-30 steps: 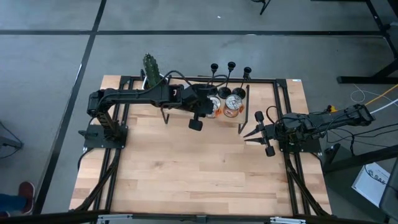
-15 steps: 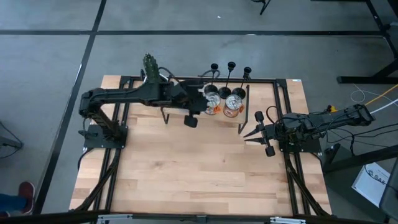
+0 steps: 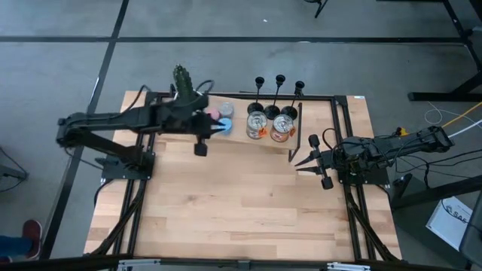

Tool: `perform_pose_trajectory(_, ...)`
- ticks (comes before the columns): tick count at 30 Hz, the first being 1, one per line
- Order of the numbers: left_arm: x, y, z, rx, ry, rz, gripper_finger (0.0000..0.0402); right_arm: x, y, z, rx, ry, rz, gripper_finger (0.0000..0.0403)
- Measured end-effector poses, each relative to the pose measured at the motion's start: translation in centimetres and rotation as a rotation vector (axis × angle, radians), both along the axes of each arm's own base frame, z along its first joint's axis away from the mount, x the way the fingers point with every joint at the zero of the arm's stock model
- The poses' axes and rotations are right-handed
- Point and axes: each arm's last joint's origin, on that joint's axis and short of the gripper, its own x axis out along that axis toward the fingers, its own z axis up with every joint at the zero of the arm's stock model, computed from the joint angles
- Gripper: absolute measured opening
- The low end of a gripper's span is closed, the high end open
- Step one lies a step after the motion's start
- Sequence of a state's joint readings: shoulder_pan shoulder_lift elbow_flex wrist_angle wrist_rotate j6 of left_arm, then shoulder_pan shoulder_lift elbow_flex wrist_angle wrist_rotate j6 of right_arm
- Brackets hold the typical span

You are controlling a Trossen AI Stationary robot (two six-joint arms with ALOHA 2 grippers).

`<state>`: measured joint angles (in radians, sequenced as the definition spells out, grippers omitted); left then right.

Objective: Pick & Place candle stick holders
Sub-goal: Return to Home Position

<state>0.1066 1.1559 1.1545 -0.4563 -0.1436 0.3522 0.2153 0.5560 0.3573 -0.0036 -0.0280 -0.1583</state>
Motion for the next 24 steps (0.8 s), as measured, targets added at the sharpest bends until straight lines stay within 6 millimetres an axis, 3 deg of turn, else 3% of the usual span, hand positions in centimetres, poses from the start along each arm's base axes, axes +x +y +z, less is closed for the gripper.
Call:
perform_pose_trajectory(10,-7.5,-1.0,-5.9,-0.040,-0.237,-0.039,0.0019,0.0,0.0,0.0,0.000,0.000,0.000,0.0065)
perform_pose_trajectory(15,-10.9,-1.1,-8.3,-0.069,-0.395,0.037,0.0010,0.0,0.0,0.0,0.000,0.000,0.000,0.0065)
perform_pose_trajectory(24,-14.5,-1.5,-12.5,-0.155,-0.567,0.059,0.0001,0.0,0.0,0.0,0.000,0.000,0.000,0.0065)
